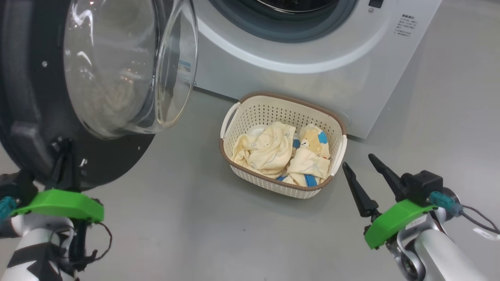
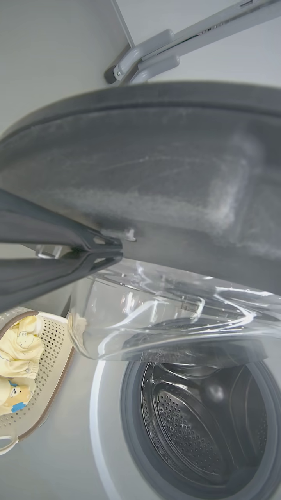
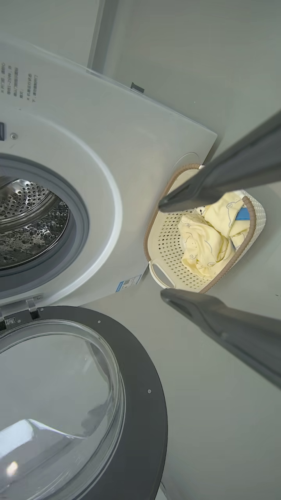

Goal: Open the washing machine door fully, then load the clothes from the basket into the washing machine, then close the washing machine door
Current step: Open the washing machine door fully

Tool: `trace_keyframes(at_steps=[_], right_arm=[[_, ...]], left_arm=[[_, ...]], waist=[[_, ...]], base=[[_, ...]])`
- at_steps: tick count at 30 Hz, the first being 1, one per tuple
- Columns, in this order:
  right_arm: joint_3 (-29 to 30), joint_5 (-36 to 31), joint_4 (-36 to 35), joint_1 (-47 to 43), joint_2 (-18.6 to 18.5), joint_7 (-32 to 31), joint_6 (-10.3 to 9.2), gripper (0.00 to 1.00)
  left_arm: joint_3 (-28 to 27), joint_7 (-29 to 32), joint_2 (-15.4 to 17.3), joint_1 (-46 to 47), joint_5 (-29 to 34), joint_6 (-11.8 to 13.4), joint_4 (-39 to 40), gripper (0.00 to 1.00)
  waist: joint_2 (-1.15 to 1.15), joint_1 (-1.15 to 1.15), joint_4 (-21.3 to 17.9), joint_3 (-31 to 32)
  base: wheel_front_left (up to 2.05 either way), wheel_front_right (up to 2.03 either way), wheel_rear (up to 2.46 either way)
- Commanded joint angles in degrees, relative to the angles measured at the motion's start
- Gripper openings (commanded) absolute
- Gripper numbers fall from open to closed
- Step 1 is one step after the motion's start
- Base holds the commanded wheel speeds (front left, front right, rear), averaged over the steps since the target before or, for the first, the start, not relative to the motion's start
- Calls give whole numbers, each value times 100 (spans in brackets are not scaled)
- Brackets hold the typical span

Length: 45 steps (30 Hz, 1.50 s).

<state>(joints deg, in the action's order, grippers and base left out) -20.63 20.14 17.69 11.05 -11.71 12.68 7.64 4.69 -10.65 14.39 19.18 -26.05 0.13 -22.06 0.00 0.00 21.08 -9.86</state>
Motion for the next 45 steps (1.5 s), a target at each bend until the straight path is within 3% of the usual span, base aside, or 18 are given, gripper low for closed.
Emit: trace_keyframes(at_steps=[1, 13, 21, 31, 45], right_arm=[[-73, -51, -208, 195, -108, -22, -15, 100], [132, -200, -752, 279, -469, -419, -15, 100], [373, -312, -1188, 209, -712, -721, -15, 100], [569, -406, -1700, 106, -925, -1069, -15, 100], [718, -449, -1947, 10, -972, -1219, -15, 100]], left_arm=[[-362, -77, 350, 281, -34, 92, 178, 0], [-949, -160, 890, 722, -341, 105, -46, 0], [-1247, -247, 1249, 1182, -575, -108, -602, 0], [-1226, -367, 1597, 1854, -487, -358, -1689, 0], [-1374, -433, 1685, 2275, -172, -568, -2238, 0]], waist=[[0, 0, -14, -128], [0, 0, -55, -892], [0, 0, -23, -1281], [0, 0, 42, -1671], [0, 0, 34, -1768]], base=[[0, 0, 0], [0, 0, 0], [0, 0, 0], [0, 0, 0], [0, 0, 0]])
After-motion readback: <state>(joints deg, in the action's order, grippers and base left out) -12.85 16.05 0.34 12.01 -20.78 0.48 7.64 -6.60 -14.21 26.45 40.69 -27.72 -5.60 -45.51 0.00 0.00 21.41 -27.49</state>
